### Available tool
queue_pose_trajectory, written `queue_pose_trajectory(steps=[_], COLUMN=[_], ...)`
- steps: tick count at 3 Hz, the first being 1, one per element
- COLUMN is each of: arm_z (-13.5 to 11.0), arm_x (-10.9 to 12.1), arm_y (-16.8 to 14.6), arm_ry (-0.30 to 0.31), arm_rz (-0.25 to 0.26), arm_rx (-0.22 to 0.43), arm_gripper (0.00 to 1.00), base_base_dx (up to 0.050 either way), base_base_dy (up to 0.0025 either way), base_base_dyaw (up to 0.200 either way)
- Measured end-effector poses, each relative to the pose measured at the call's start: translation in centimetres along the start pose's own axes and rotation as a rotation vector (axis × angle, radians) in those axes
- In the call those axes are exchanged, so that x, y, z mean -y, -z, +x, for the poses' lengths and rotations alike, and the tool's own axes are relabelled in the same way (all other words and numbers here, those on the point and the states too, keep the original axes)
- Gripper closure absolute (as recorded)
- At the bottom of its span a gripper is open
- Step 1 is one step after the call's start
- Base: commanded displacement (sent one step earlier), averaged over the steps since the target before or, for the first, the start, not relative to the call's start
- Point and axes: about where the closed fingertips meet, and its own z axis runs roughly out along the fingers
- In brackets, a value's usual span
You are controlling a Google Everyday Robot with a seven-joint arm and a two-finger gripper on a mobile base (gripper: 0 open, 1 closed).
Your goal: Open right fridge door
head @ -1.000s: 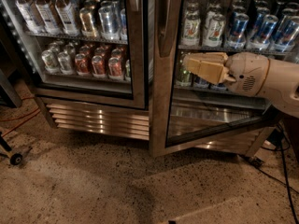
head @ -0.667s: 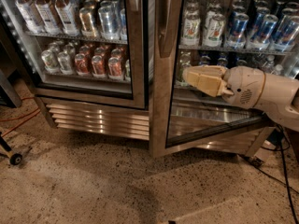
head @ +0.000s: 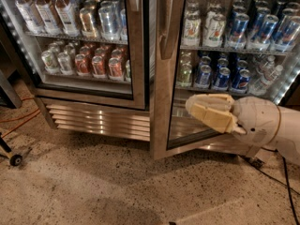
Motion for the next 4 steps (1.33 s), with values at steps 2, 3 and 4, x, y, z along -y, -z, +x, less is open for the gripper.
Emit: queue_pose_trajectory(steps=[2,3,4], arm_z=[2.2,5.1,8.4], arm_x=[-4.9,-6.2,-8.4], arm_y=[2.7,2.9,4.2], arm_ry=[-0.006,-0.039,-0.076], arm_rz=[-0.032,-0.076,-0.118], arm_rx=[0.022,-0.007,0.004], arm_gripper=[1.00,1.00,1.00], base_base_dx=[0.000,0.000,0.000], base_base_dy=[0.00000,0.00000,0.00000], base_base_dyaw=[0.000,0.000,0.000])
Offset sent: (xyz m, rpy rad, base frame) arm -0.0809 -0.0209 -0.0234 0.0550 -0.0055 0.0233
